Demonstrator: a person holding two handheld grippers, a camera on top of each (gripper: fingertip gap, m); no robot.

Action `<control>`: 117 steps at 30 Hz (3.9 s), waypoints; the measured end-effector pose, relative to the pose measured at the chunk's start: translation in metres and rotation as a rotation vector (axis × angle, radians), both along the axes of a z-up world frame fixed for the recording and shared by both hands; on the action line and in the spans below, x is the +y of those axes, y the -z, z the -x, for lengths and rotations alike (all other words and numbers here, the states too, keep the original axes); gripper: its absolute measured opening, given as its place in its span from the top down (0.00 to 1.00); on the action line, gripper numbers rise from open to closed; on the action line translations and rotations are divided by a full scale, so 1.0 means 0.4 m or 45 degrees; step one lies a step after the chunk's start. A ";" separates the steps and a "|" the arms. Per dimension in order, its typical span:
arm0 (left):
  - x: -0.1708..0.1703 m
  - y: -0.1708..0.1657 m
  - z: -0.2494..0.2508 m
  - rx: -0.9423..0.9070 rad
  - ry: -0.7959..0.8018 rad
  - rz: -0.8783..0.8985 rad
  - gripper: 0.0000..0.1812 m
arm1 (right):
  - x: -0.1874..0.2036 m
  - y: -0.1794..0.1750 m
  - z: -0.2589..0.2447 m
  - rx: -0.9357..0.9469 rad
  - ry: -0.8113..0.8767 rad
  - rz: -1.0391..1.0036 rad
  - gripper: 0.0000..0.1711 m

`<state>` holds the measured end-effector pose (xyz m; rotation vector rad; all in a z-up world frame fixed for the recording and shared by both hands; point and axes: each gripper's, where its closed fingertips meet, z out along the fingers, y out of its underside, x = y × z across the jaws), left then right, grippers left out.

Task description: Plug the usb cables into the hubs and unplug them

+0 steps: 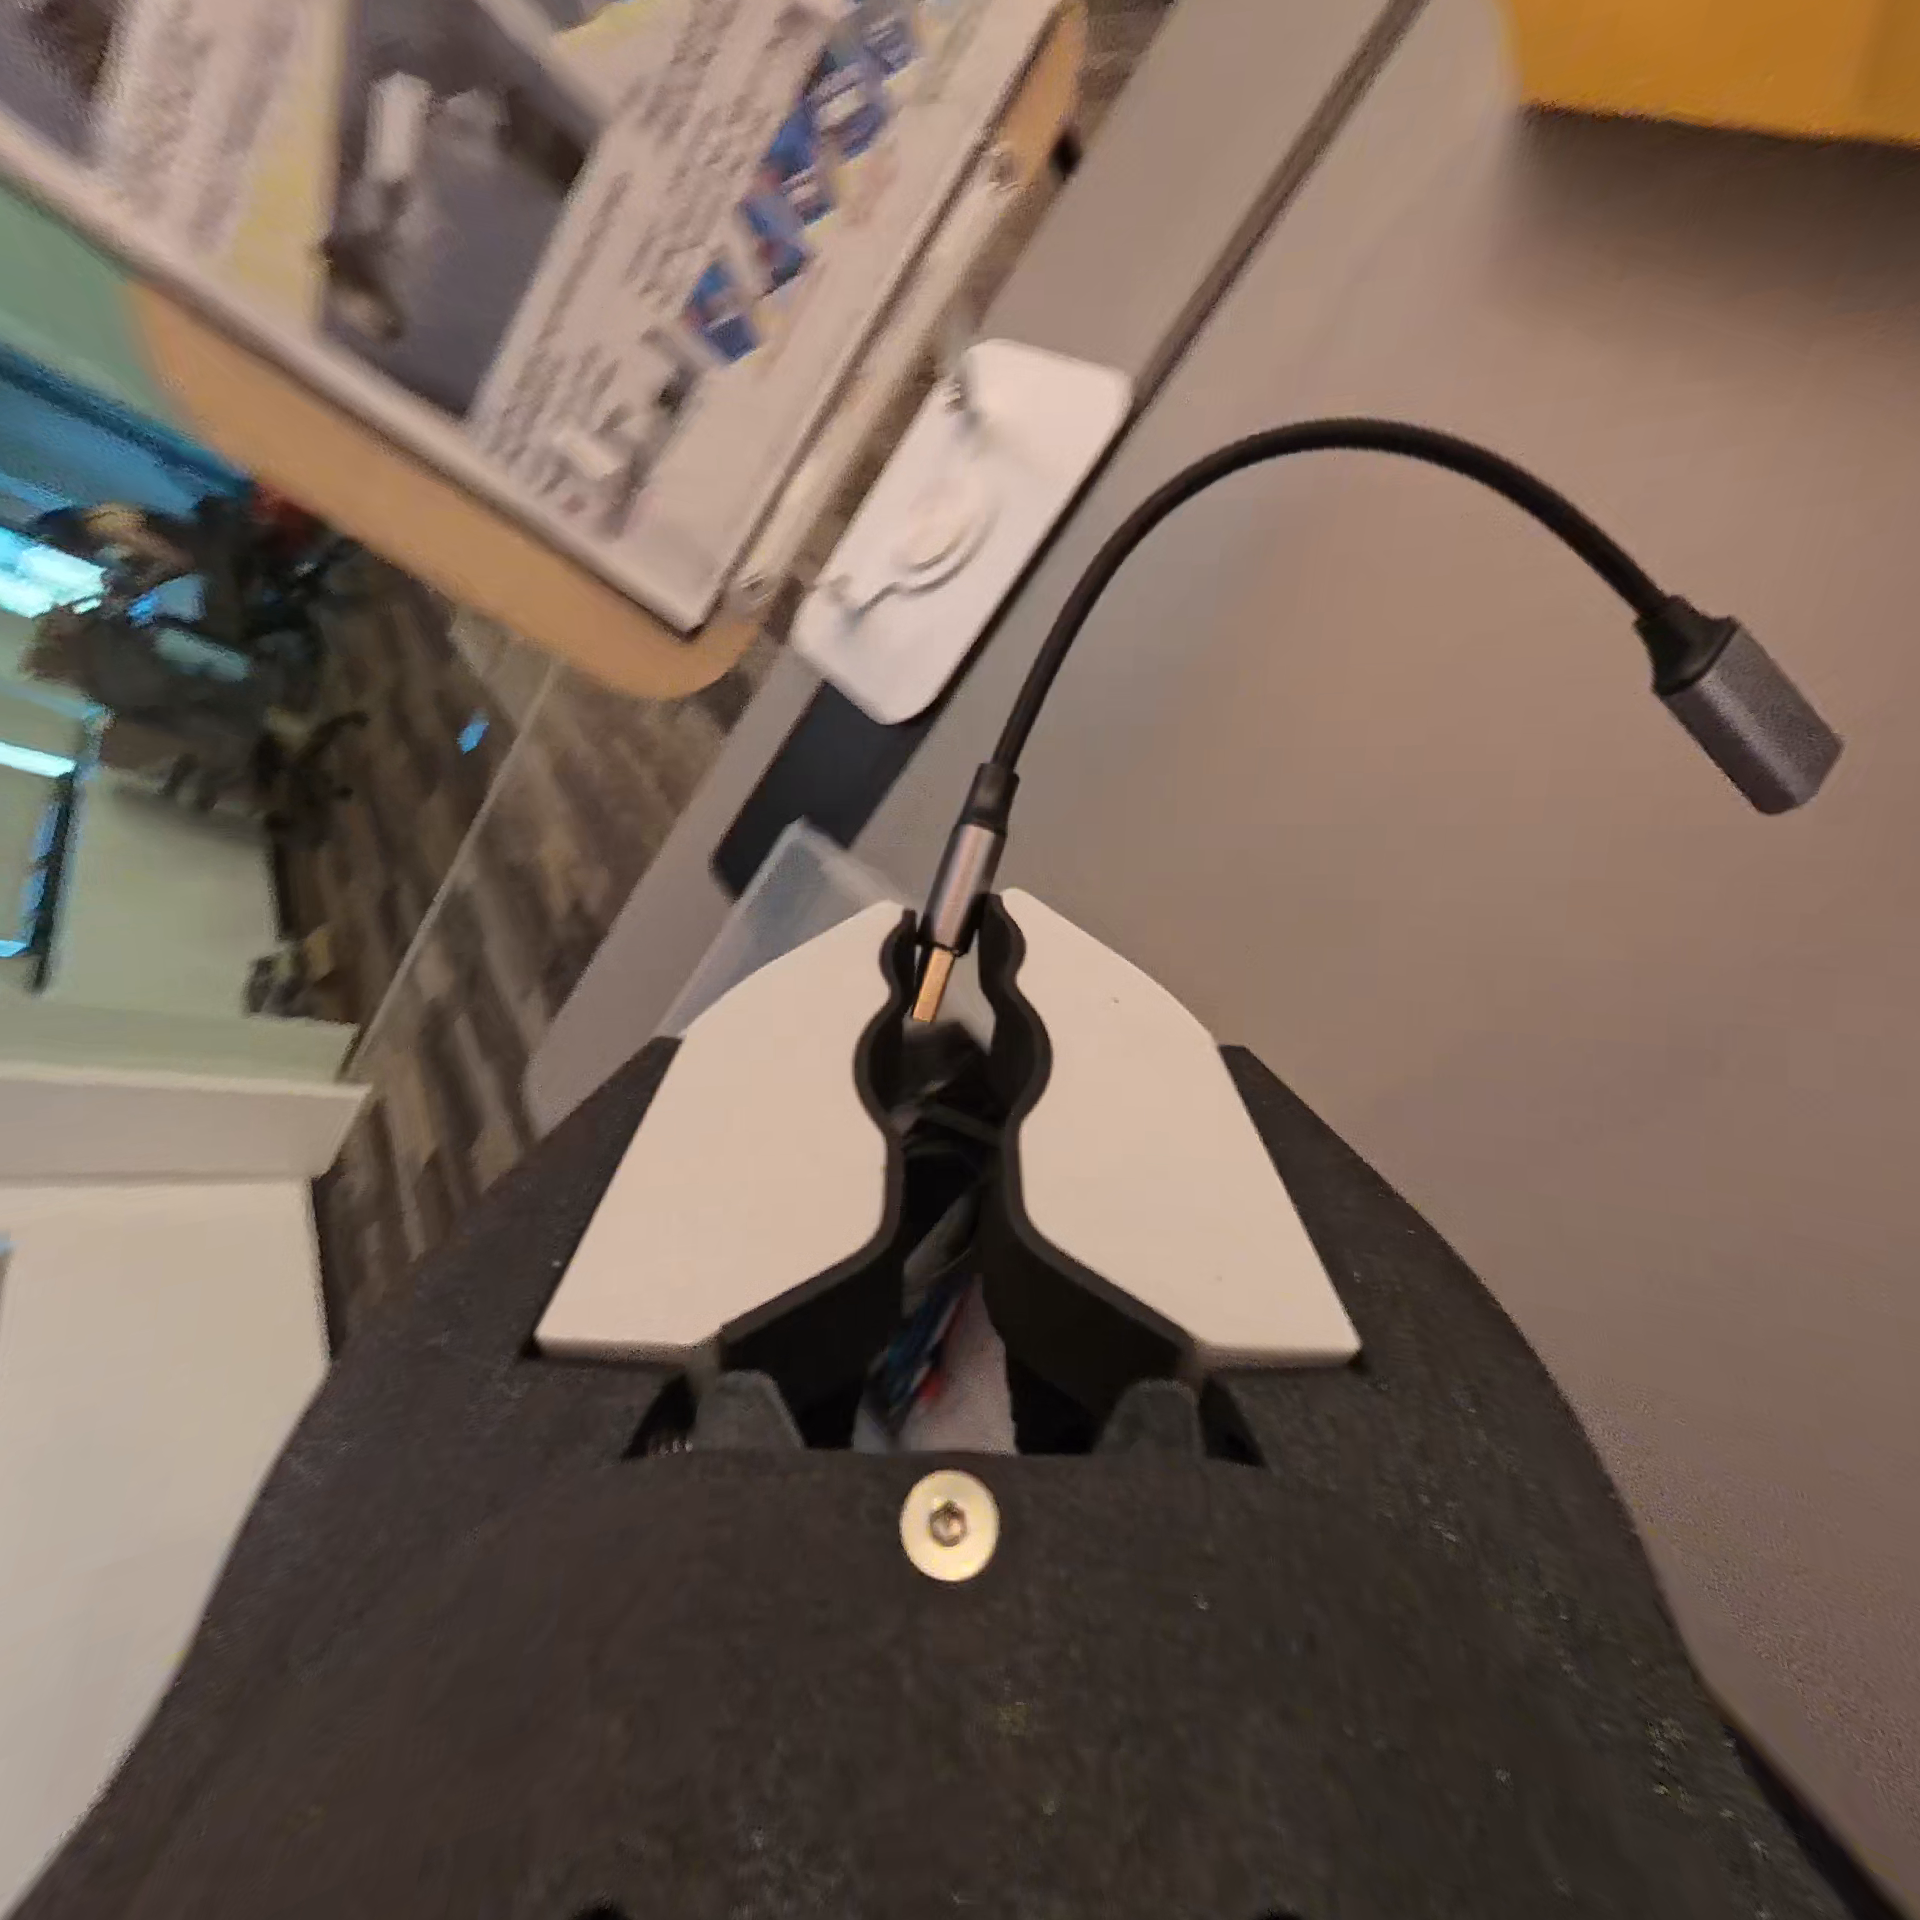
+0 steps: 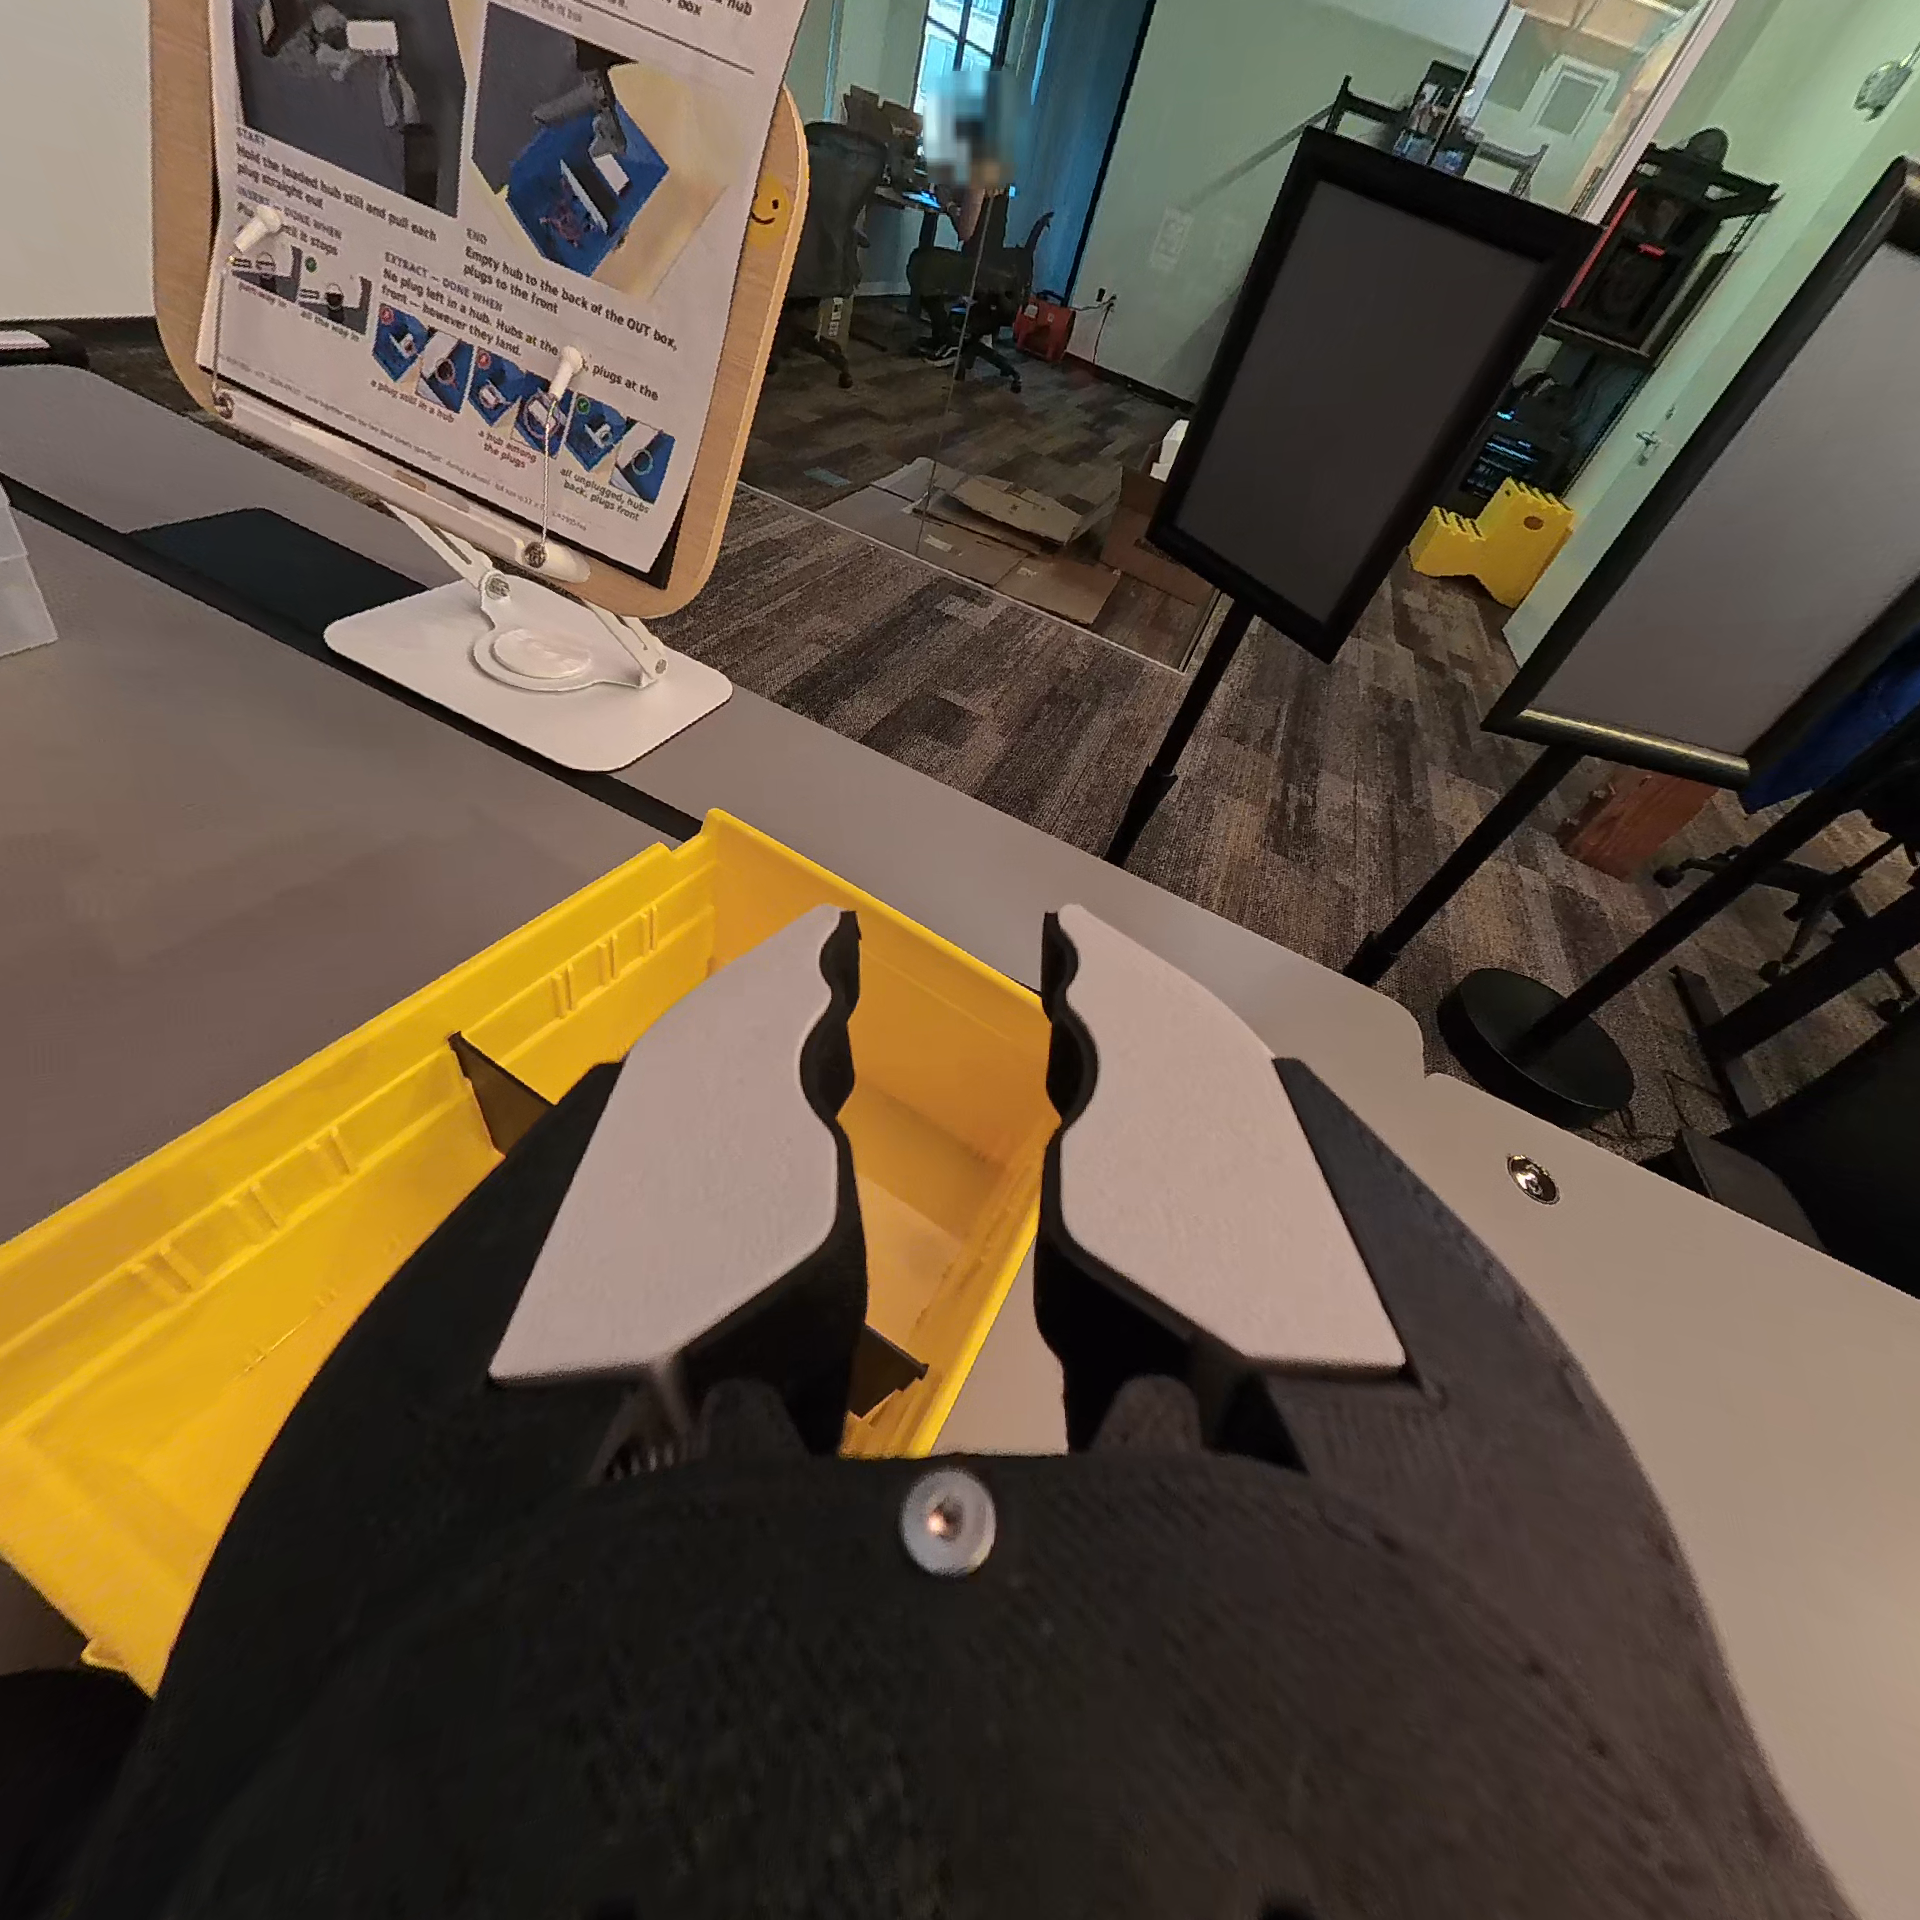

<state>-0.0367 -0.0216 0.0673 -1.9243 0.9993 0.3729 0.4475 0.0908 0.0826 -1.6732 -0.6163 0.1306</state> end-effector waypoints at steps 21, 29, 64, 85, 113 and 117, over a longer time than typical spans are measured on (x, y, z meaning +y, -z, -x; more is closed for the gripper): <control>0.143 0.536 -0.299 0.015 0.002 0.549 0.95 | 0.016 0.041 -0.009 -0.017 -0.025 0.068 0.81; 0.132 0.532 -0.280 0.039 0.006 0.569 0.86 | 0.017 0.060 -0.020 0.005 -0.032 0.115 0.81; 0.277 0.259 0.449 1.022 0.362 0.434 0.75 | 0.023 0.132 -0.104 -0.071 0.102 0.264 0.81; 0.337 0.405 0.482 1.140 0.584 0.587 0.83 | 0.034 0.206 -0.036 -0.189 0.012 0.417 0.81; 0.221 -0.419 0.254 0.413 -0.245 -0.352 0.86 | -0.003 0.084 0.082 0.030 -0.261 0.208 0.84; 0.182 -0.449 0.156 0.389 -0.261 -0.460 0.86 | -0.005 0.086 0.081 0.056 -0.278 0.214 0.84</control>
